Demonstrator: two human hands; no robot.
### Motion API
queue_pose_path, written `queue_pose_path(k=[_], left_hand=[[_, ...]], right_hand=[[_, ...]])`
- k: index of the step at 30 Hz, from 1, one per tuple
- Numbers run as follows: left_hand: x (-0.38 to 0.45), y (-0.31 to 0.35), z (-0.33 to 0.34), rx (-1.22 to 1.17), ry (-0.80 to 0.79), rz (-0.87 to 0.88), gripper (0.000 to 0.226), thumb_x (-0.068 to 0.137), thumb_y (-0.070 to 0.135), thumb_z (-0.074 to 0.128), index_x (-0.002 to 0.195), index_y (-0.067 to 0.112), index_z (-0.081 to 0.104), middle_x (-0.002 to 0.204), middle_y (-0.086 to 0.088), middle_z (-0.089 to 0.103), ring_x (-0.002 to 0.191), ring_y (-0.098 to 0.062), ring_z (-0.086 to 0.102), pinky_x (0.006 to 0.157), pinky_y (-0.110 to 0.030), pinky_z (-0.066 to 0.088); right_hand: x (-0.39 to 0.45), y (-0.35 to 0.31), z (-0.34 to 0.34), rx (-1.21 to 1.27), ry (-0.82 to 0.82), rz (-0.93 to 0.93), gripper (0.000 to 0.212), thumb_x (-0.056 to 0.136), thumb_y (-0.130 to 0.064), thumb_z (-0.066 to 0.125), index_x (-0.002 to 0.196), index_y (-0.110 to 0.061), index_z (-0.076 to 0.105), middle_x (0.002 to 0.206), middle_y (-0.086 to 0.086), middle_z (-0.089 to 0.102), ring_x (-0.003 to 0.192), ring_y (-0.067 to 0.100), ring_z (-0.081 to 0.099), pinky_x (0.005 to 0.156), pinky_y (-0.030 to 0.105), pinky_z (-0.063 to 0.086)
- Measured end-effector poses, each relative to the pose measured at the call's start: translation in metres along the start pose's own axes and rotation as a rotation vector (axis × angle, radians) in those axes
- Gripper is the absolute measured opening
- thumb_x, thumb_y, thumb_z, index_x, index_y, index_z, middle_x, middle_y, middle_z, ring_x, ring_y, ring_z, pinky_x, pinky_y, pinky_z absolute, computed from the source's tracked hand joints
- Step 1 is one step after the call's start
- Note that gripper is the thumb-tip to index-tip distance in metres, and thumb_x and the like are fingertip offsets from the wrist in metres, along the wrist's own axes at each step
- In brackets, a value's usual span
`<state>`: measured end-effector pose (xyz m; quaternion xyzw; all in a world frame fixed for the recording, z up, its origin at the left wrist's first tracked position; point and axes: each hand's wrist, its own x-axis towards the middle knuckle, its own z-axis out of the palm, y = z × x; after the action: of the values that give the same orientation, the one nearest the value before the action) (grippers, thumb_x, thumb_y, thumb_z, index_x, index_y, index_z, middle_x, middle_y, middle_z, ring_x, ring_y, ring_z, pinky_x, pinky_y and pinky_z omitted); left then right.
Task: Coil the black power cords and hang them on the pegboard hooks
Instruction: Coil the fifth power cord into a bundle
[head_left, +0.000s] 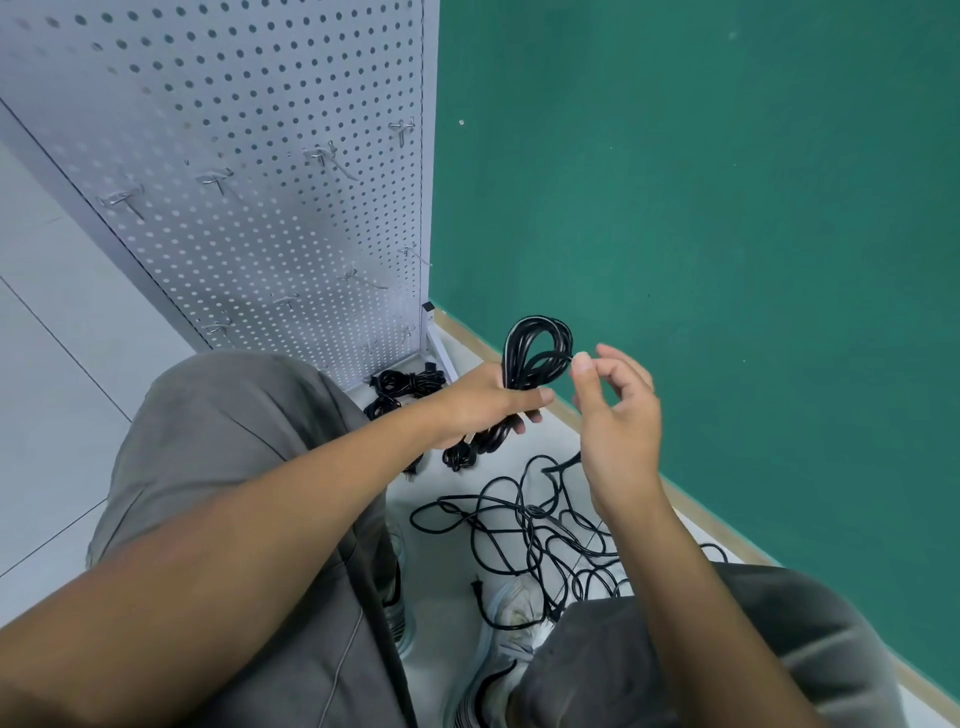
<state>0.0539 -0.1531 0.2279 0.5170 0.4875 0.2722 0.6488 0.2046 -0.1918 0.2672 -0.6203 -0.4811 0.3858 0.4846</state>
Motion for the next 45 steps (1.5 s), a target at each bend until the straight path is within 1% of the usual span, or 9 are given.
queue_pose_path(k=[9, 14, 17, 21, 25, 29, 32, 35, 45], left_hand=[[0.001, -0.005, 0.01, -0.014, -0.177, 0.07, 0.022, 0.105, 0.034, 0.058, 0.108, 0.017, 0.071, 0.103, 0.006, 0.076, 0.108, -0.018, 0.068, 0.07, -0.025, 0.051], [0.0, 0.0, 0.012, -0.01, -0.185, 0.128, 0.019, 0.108, 0.022, 0.053, 0.105, 0.007, 0.065, 0.098, -0.014, 0.069, 0.079, -0.011, 0.071, 0.063, -0.015, 0.05], [0.002, -0.005, 0.012, 0.02, -0.159, 0.109, 0.017, 0.106, 0.027, 0.058, 0.096, 0.014, 0.063, 0.085, -0.008, 0.065, 0.071, -0.018, 0.065, 0.065, -0.021, 0.051], [0.003, -0.009, 0.012, 0.077, -0.145, 0.083, 0.029, 0.101, 0.025, 0.066, 0.075, 0.017, 0.057, 0.065, 0.004, 0.054, 0.061, -0.014, 0.051, 0.065, -0.026, 0.046], [0.004, -0.009, 0.015, 0.003, -0.086, 0.046, 0.023, 0.099, 0.025, 0.07, 0.079, 0.017, 0.061, 0.064, 0.002, 0.052, 0.059, -0.016, 0.049, 0.066, -0.033, 0.045], [0.007, -0.006, 0.016, -0.137, -0.025, 0.05, 0.021, 0.101, 0.025, 0.067, 0.09, 0.007, 0.063, 0.061, 0.003, 0.05, 0.056, -0.015, 0.049, 0.065, -0.031, 0.047], [0.007, -0.001, 0.013, -0.247, 0.059, 0.024, 0.033, 0.102, 0.03, 0.065, 0.076, 0.008, 0.061, 0.062, -0.002, 0.053, 0.056, -0.015, 0.052, 0.064, -0.03, 0.049], [0.01, -0.002, 0.006, -0.337, 0.143, -0.059, 0.039, 0.097, 0.043, 0.068, 0.068, 0.017, 0.062, 0.067, -0.004, 0.06, 0.062, -0.019, 0.058, 0.07, -0.038, 0.05], [0.018, 0.004, -0.012, -0.721, 0.463, -0.012, 0.026, 0.101, 0.034, 0.065, 0.085, 0.019, 0.053, 0.06, 0.005, 0.048, 0.054, -0.012, 0.048, 0.061, -0.028, 0.051]], right_hand=[[0.03, -0.014, 0.014, -0.097, -0.015, -0.027, 0.029, 0.104, -0.033, 0.056, 0.085, -0.013, 0.066, 0.136, -0.004, 0.052, 0.138, 0.002, 0.041, 0.107, 0.024, 0.031], [0.043, -0.012, 0.018, -0.095, -0.079, -0.015, 0.03, 0.107, -0.032, 0.05, 0.083, -0.016, 0.059, 0.091, -0.005, 0.062, 0.067, -0.006, 0.054, 0.06, 0.008, 0.044], [0.045, -0.004, 0.02, -0.086, -0.093, 0.003, 0.024, 0.108, -0.031, 0.048, 0.089, -0.018, 0.058, 0.093, -0.006, 0.063, 0.082, -0.002, 0.059, 0.068, 0.005, 0.043], [0.047, 0.007, 0.019, 0.055, -0.141, 0.171, 0.009, 0.105, -0.041, 0.05, 0.11, -0.034, 0.052, 0.124, 0.001, 0.064, 0.108, 0.016, 0.066, 0.089, 0.033, 0.057], [0.046, 0.018, 0.015, 0.103, -0.191, 0.285, 0.04, 0.093, -0.069, 0.047, 0.121, -0.041, 0.049, 0.121, 0.001, 0.071, 0.108, 0.025, 0.071, 0.097, 0.053, 0.056], [0.03, 0.025, 0.015, 0.173, -0.333, 0.376, 0.098, 0.082, -0.09, 0.033, 0.134, -0.01, 0.056, 0.102, 0.013, 0.071, 0.078, 0.025, 0.063, 0.08, 0.047, 0.057], [0.014, 0.032, 0.017, 0.096, -0.44, 0.413, 0.107, 0.08, -0.089, 0.019, 0.123, 0.0, 0.061, 0.088, 0.006, 0.06, 0.086, 0.026, 0.063, 0.105, 0.043, 0.05], [-0.001, 0.04, 0.016, -0.05, -0.53, 0.4, 0.093, 0.081, -0.088, 0.009, 0.116, -0.027, 0.07, 0.112, -0.005, 0.076, 0.121, 0.016, 0.065, 0.119, 0.041, 0.034], [-0.01, 0.053, 0.0, -0.447, -0.594, 0.227, 0.042, 0.106, -0.046, 0.046, 0.119, -0.015, 0.07, 0.107, 0.007, 0.074, 0.107, 0.019, 0.065, 0.1, 0.033, 0.047]])
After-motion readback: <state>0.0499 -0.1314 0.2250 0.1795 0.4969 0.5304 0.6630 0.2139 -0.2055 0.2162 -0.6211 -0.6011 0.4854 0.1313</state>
